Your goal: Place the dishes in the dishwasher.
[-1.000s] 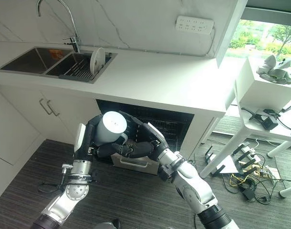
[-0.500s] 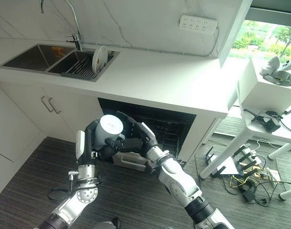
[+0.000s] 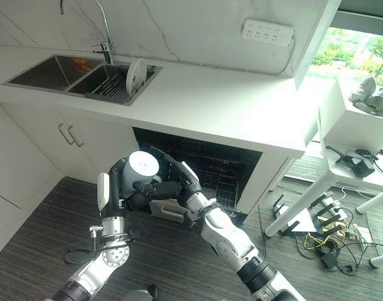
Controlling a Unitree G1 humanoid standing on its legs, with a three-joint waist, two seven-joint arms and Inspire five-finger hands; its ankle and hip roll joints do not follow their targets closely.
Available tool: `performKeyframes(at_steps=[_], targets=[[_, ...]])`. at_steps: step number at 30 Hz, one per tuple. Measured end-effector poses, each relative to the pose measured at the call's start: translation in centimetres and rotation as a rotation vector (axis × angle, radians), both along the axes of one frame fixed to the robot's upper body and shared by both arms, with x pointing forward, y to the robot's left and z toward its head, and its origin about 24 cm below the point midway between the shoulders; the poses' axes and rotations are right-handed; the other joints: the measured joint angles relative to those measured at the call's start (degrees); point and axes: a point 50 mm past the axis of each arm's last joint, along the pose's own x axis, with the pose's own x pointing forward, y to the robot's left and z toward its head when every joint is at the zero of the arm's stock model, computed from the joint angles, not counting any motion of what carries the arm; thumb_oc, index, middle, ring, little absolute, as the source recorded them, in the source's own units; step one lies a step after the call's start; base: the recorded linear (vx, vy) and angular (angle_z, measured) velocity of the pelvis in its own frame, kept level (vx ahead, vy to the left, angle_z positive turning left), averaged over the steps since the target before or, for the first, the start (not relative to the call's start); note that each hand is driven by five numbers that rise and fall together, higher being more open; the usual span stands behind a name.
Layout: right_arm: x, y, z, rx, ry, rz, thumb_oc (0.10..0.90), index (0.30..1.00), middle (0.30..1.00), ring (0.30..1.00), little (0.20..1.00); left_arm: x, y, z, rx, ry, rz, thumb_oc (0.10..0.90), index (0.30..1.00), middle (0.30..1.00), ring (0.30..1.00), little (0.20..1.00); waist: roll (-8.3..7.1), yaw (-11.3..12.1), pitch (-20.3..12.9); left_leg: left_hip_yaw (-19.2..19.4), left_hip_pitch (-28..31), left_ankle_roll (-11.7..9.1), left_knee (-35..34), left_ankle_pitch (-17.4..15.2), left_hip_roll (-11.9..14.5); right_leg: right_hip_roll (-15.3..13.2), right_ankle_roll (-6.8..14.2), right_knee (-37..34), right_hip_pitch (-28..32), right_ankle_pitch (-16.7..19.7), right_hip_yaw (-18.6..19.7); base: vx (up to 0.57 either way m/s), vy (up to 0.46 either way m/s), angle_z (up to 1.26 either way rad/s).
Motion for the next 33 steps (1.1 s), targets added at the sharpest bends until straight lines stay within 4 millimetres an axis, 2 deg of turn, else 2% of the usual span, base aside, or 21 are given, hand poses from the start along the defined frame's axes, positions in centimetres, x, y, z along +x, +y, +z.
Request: performKeyframes(at_steps=[16,24,25,26,27,28,33], targets=[[-0.3,1.2,0.0,-0.027,-0.001,0.042,0.8,0.9,0.9,0.9,0.9,-0.1,-0.2,-0.1,-0.024,-0.007,0.04,0.4,0.3,0.3,0.3,0.3,0.12,0.4,0.48,-0.06,-0.1,0.0,-0.08,0.0,-0.06,0.02,0.04,-0.4,0.11,-0.01,-0.29,0.0,0.0,0.0],[-0.2,1.1,-0.1,-0.036,0.005,0.012,0.8,0.9,0.9,0.9,0.9,-0.2,-0.6,-0.2,-0.022,-0.002,0.02,0.4,0.3,0.3,0.3,0.3,0.17,1.04,0.51,-0.07,-0.11,0.0,-0.09,0.0,-0.07,0.03,0.04,-0.41,0.13,-0.01,-0.33,0.0,0.0,0.0],[-0.2,1.1,-0.1,-0.036,0.005,0.01,0.712,0.768,0.768,0.768,0.768,-0.2,-0.6,-0.2,-0.022,-0.003,0.018,0.4,0.3,0.3,0.3,0.3,0.19,1.14,0.52,-0.07,-0.1,0.0,-0.08,0.0,-0.07,0.03,0.04,-0.41,0.13,-0.01,-0.33,0.0,0.0,0.0],[-0.1,1.0,-0.1,-0.036,0.006,0.006,0.588,0.582,0.582,0.582,0.582,-0.2,-0.7,-0.2,-0.021,-0.004,0.014,0.4,0.3,0.3,0.3,0.3,0.21,1.3,0.53,-0.08,-0.1,0.0,-0.08,0.0,-0.07,0.03,0.04,-0.43,0.13,-0.01,-0.33,0.0,0.0,0.0],[-0.1,1.0,-0.1,-0.037,0.007,0.002,0.552,0.528,0.528,0.528,0.528,-0.2,-0.8,-0.2,-0.021,-0.004,0.01,0.4,0.3,0.3,0.3,0.3,0.25,1.42,0.56,-0.08,-0.1,0.0,-0.07,0.0,-0.07,0.02,0.04,-0.45,0.14,-0.01,-0.33,0.0,0.0,0.0],[-0.1,1.0,-0.1,-0.038,0.008,0.002,0.4,0.3,0.3,0.3,0.3,-0.2,-0.8,-0.2,-0.021,-0.004,0.01,0.4,0.3,0.3,0.3,0.3,0.26,1.42,0.57,-0.08,-0.1,0.0,-0.06,0.0,-0.07,0.02,0.04,-0.45,0.14,-0.01,-0.33,0.0,0.0,0.0],[0.6,1.0,0.0,-0.081,-0.018,-0.008,0.4,0.3,0.3,0.3,0.3,0.3,-0.8,0.1,-0.014,-0.008,0.016,0.4,0.3,0.3,0.3,0.3,0.8,1.54,1.17,-0.14,-0.09,0.0,0.02,0.0,-0.09,0.0,0.04,-0.31,0.26,0.0,-0.41,0.0,0.0,0.0]])
